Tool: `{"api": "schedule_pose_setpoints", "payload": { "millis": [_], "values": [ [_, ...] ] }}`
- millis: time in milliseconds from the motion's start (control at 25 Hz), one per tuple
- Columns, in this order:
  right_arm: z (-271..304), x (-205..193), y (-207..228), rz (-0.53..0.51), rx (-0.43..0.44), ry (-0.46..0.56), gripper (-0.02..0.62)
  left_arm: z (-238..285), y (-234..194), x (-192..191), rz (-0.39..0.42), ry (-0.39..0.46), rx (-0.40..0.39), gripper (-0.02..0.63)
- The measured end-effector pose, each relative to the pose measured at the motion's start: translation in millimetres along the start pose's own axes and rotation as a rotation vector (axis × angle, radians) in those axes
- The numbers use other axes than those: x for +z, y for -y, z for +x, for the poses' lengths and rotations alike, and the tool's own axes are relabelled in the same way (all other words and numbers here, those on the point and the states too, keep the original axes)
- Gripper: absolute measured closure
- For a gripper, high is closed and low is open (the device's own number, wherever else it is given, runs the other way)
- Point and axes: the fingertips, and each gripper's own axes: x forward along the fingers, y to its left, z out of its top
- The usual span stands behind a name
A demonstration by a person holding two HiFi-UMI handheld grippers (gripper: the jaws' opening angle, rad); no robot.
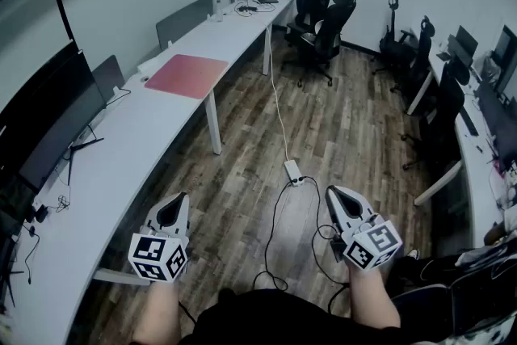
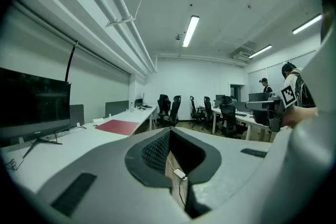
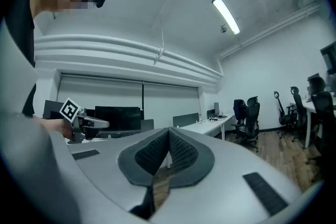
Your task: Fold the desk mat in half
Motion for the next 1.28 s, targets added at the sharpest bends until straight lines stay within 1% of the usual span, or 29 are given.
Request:
{"api": "schedule_pose_setpoints", "payload": {
  "millis": [120,280,520,680,800,920,1080,1280],
  "values": [
    [-5.8,-1.9,4.4,0.014,0.002,0.004,0.603,1.3,9.4,-0.9,-0.007,-0.006,-0.007,0.604],
    [-17.5,-1.3,14.2,0.020,-0.006,0.011,0.603,2.7,23.0,0.3,0.003,-0.008,-0.007,0.604],
    [-39.4,-1.5,32.1,-0.011,-0.013,0.007,0.603,8.5,48.8,-0.4,0.008,-0.004,0.000,0.604],
    [-54.9,-5.5,39.2,-0.006,0.023,0.004,0.603,9.6,72.8,-4.0,0.010,-0.010,-0.003,0.604],
    [-59.5,-7.7,34.4,-0.035,0.061,-0.009,0.601,5.7,84.6,-11.2,0.020,-0.028,0.000,0.604],
    [-57.4,-10.2,32.9,-0.043,0.079,-0.020,0.601,7.0,84.1,-18.5,0.016,-0.050,0.012,0.604],
    [-50.4,-17.1,43.4,-0.011,0.083,-0.026,0.601,18.8,79.4,-17.2,0.037,-0.052,0.024,0.604],
    [-23.1,-20.5,62.0,0.010,0.066,-0.030,0.601,47.4,58.0,-18.9,0.033,-0.054,0.019,0.604]
  ]
}}
